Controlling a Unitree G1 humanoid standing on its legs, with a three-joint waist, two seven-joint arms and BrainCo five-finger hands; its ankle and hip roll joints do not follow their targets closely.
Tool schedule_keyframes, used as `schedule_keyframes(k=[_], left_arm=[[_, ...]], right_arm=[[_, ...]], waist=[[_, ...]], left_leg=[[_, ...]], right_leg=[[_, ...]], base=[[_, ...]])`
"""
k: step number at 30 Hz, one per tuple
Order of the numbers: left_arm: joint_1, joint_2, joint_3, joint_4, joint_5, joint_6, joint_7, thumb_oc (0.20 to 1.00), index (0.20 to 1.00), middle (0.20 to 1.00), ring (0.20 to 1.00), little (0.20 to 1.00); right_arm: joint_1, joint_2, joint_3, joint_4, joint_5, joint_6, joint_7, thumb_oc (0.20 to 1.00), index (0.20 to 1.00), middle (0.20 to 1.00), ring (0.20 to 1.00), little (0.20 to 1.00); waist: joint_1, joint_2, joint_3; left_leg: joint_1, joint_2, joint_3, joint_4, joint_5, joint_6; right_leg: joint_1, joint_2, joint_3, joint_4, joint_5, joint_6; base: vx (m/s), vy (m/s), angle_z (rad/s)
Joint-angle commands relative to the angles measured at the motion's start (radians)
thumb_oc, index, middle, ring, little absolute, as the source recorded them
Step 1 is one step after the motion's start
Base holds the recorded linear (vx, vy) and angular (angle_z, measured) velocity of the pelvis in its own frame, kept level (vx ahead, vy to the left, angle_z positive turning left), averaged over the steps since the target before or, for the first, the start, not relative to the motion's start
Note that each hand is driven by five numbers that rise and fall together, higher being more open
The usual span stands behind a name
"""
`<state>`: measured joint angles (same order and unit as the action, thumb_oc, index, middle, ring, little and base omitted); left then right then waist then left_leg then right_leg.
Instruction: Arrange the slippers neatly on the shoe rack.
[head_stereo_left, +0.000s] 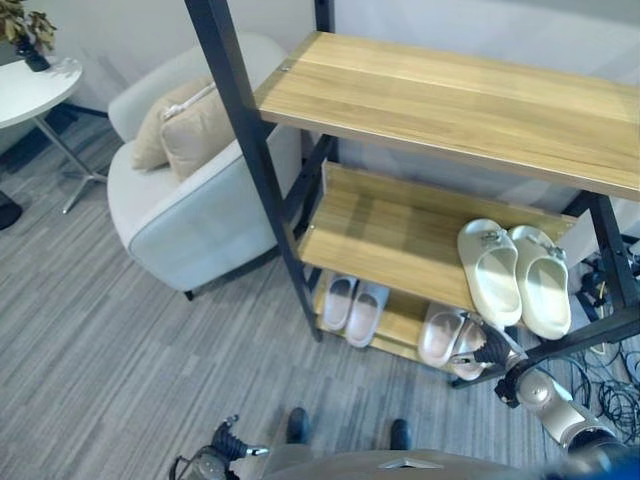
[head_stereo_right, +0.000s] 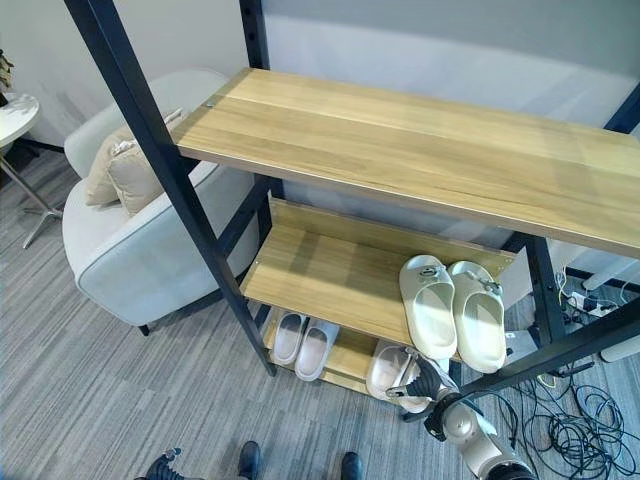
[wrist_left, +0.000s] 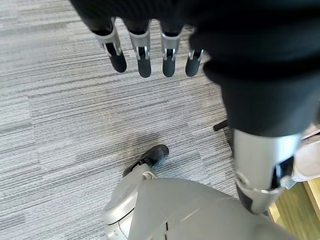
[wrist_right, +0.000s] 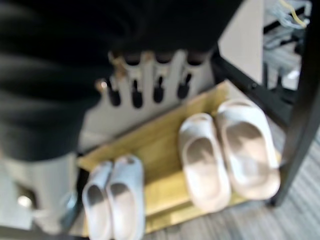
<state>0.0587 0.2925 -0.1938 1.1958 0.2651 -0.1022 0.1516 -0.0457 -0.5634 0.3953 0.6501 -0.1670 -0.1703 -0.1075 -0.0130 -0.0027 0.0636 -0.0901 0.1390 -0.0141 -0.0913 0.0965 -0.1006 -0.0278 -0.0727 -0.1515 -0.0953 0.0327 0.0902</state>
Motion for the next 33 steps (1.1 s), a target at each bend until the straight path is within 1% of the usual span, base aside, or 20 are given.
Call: schedule_keyframes(k=[1,11,20,28,29,33], left_arm=[[-0.03,0.038,-0.014,0.068,0.021,-0.009,-0.014,1.0,1.0,1.0,1.0,1.0],[-0.016,0.035,-0.016,0.079,0.02,-0.003,-0.028,1.0,1.0,1.0,1.0,1.0],[-0.014,0.037,-0.016,0.093,0.026,0.005,-0.034,1.0,1.0,1.0,1.0,1.0],[-0.017,0.04,-0.014,0.111,0.042,0.014,-0.04,1.0,1.0,1.0,1.0,1.0],[-0.017,0.042,-0.013,0.114,0.048,0.016,-0.04,1.0,1.0,1.0,1.0,1.0],[-0.022,0.041,-0.013,0.113,0.049,0.015,-0.042,1.0,1.0,1.0,1.0,1.0]], right_arm=[[-0.073,-0.017,-0.055,-0.019,0.048,-0.03,-0.009,1.0,1.0,1.0,1.0,1.0],[-0.085,-0.001,-0.09,0.05,0.087,-0.018,-0.015,1.0,1.0,1.0,1.0,1.0],[-0.097,0.024,-0.079,0.096,0.088,-0.008,-0.01,1.0,1.0,1.0,1.0,1.0],[-0.074,0.054,-0.064,0.109,0.083,-0.005,0.009,1.0,1.0,1.0,1.0,1.0],[-0.06,0.067,-0.061,0.112,0.089,-0.006,0.019,1.0,1.0,1.0,1.0,1.0],[-0.031,0.074,-0.056,0.088,0.083,-0.006,0.03,1.0,1.0,1.0,1.0,1.0]], waist=[[0.005,-0.031,-0.017],[0.005,-0.028,-0.02],[0.007,-0.026,-0.023],[0.007,-0.031,-0.026],[0.006,-0.034,-0.028],[0.005,-0.043,-0.033]], left_leg=[[-0.028,0.026,0.002,0.004,-0.012,-0.021],[-0.029,0.026,0.003,0.004,-0.012,-0.02],[-0.028,0.023,0.004,0.004,-0.014,-0.018],[-0.023,0.021,0.004,0.004,-0.017,-0.016],[-0.021,0.02,0.005,0.004,-0.018,-0.015],[-0.015,0.021,0.008,0.004,-0.02,-0.016]], right_leg=[[-0.006,-0.075,-0.017,0.023,0.011,0.088],[-0.004,-0.074,-0.018,0.022,0.011,0.087],[-0.003,-0.075,-0.019,0.021,0.011,0.086],[0.001,-0.075,-0.019,0.021,0.012,0.086],[0.003,-0.075,-0.019,0.022,0.011,0.086],[0.007,-0.075,-0.018,0.023,0.011,0.087]], base=[[0.0,0.0,0.0],[0.0,0.0,0.0],[0.0,0.0,0.0],[0.0,0.0,0.0],[0.0,0.0,0.0],[0.0,0.0,0.0]])
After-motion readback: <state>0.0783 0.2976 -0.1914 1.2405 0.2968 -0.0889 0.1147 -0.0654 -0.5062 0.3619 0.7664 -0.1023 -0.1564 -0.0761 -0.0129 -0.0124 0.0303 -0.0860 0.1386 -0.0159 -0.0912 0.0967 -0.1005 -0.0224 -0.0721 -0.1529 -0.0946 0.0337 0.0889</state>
